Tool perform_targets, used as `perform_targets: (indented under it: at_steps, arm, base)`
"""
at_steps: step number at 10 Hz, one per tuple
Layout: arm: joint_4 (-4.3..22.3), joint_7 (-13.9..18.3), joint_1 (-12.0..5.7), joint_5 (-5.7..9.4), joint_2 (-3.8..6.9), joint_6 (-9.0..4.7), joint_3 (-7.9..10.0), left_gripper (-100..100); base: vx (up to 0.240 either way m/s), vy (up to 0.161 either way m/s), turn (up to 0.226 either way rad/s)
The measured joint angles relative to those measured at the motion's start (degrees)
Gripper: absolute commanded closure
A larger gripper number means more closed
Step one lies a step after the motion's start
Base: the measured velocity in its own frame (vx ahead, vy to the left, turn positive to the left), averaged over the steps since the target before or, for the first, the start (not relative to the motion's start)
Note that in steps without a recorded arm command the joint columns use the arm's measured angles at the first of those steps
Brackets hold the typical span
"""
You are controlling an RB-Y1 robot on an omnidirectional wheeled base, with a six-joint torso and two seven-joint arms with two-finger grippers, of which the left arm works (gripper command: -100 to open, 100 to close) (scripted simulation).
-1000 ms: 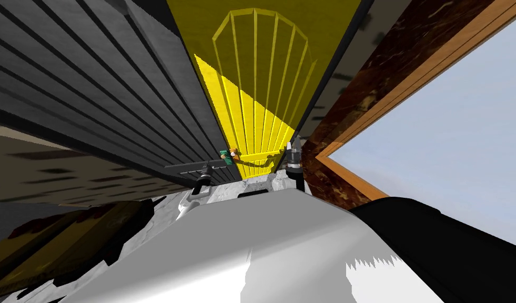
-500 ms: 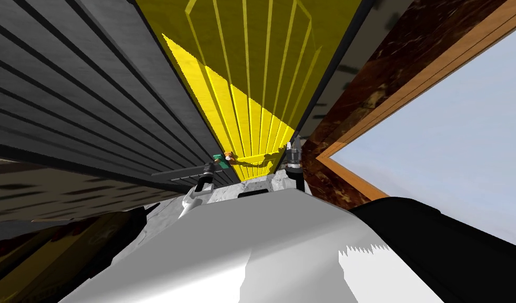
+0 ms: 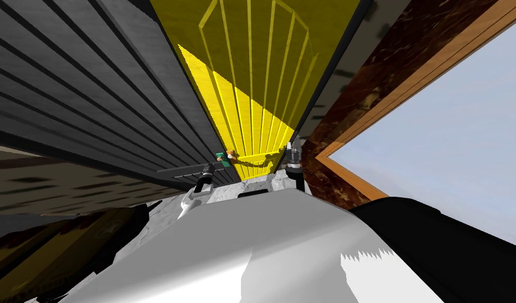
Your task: Pull the door open
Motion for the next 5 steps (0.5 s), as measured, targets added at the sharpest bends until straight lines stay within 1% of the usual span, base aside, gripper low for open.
perform_targets:
  at_steps: [1,2,3,4,5]
  arm:
    - [0.3,0.0,0.38,0.02,0.12,-0.05,0.34,-100]
    - [0.3,0.0,0.75,0.05,0.31,-0.12,0.39,-100]
    - [0.1,0.2,1.02,0.07,0.43,-0.23,0.2,-100]
    - [0.1,0.4,1.03,0.03,0.35,-0.56,-0.3,-100]
    - [-0.3,0.6,1.24,-0.06,0.11,-0.92,-1.0,-100]
  base:
    - [-0.194,0.042,0.025]
    - [-0.207,-0.02,-0.015]
    - [-0.205,-0.057,-0.044]
    - [-0.215,-0.101,-0.075]
    - [-0.18,-0.15,-0.122]
